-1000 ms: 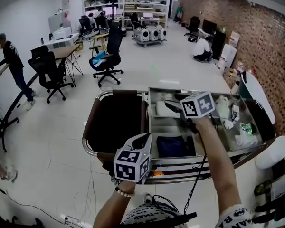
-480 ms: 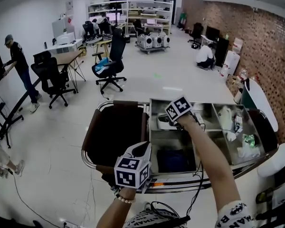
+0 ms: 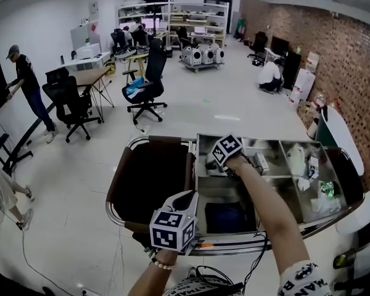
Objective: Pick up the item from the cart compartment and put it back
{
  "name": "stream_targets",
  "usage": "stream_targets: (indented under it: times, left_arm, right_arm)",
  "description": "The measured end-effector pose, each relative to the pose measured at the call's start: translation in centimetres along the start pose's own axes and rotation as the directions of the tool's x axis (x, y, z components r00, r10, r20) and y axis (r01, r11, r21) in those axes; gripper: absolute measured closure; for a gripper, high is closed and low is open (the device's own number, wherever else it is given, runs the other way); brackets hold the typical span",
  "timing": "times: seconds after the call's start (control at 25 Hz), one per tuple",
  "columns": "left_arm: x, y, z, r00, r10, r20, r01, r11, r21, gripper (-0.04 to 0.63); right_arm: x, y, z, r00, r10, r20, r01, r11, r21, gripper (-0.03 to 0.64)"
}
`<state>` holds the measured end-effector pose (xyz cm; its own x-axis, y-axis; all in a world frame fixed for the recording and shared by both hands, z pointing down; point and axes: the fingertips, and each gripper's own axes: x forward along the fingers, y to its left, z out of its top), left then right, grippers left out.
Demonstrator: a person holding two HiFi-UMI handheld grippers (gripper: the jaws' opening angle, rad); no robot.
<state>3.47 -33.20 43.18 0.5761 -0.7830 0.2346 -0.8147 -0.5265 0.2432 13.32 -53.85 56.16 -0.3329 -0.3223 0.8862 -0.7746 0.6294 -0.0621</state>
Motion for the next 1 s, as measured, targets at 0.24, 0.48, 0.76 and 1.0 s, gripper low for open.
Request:
stream_targets:
  times: [0.24,0.48,0.76,1.0]
  left_arm:
    - [0.0,0.2,-0.1,1.000,0.001,-0.005,-0.001,1.000,0.001,0.595]
    - [0.2,0.1,0.0,1.000,-0.002,-0.004,0.002,1.000,0.000,0.595]
    - [0.1,0.1,-0.1,1.000,-0.006,-0.006,0.006,1.000,-0.004,0.595]
    - [-0.5,0.4,-0.1,1.000,0.001,0.002,-0.001,1.000,-0.005,0.595]
  right_arm:
    - [0.9,-0.7,-0.2,0.996,-0.015,-0.090,0.011,0.999,-0.043,0.305]
    - [1.8,-0.9,-0.8,0.991,0.023,-0.132,-0.027,0.999,-0.022,0.305]
    - [2.0,-0.8,-1.0,0.974,-0.045,-0.224,0.023,0.994,-0.104,0.361]
    - [1.9,-0.5,-0.8,0.956,-0.087,-0.281,0.038,0.983,-0.177,0.508]
